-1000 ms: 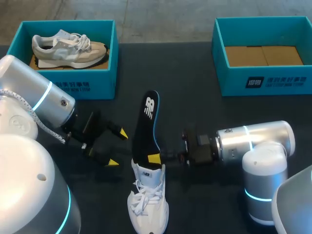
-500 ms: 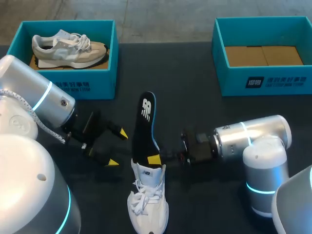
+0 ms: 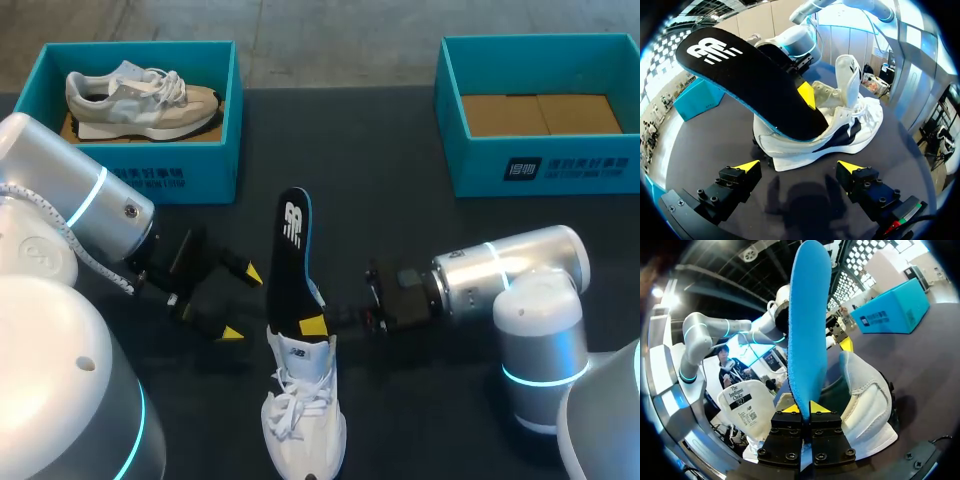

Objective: Take the shoe out of the shoebox, open the shoe tongue, remove and reinsert the insole, then place the shoe into the shoebox

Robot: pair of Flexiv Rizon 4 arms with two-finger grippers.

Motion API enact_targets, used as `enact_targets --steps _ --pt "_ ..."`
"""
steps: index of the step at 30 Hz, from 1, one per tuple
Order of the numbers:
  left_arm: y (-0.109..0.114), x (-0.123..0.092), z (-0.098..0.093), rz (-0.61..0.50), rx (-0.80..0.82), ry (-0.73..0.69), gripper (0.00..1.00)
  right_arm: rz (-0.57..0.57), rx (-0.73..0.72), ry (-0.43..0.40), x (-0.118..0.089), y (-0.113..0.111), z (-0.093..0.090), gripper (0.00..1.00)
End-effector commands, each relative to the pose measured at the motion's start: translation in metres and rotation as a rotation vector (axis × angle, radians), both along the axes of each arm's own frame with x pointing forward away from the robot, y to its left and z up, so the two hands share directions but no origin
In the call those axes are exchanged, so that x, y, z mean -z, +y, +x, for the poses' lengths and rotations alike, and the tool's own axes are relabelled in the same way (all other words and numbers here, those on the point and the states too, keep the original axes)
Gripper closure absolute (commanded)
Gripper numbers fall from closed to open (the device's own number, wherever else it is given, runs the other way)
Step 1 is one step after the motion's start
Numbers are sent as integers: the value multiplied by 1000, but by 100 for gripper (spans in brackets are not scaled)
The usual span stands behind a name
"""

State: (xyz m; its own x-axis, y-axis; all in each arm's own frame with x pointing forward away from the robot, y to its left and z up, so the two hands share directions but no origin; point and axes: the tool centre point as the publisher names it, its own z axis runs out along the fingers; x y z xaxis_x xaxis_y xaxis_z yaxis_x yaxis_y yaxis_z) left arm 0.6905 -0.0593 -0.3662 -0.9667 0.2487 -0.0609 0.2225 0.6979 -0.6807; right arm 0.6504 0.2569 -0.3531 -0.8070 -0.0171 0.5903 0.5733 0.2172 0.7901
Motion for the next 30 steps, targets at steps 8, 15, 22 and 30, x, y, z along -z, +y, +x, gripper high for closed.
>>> enact_targets --steps 8,15,22,30 --pt "0 0 -1 3 -1 -2 0 1 15 -15 1 6 2 100" --pt "0 0 -1 3 -1 -2 0 2 23 -18 1 8 4 100" --pt "0 0 -1 3 -1 -2 0 0 33 -20 -1 9 6 96" --pt "0 0 -1 3 -1 -2 0 2 40 -23 -2 9 9 85"
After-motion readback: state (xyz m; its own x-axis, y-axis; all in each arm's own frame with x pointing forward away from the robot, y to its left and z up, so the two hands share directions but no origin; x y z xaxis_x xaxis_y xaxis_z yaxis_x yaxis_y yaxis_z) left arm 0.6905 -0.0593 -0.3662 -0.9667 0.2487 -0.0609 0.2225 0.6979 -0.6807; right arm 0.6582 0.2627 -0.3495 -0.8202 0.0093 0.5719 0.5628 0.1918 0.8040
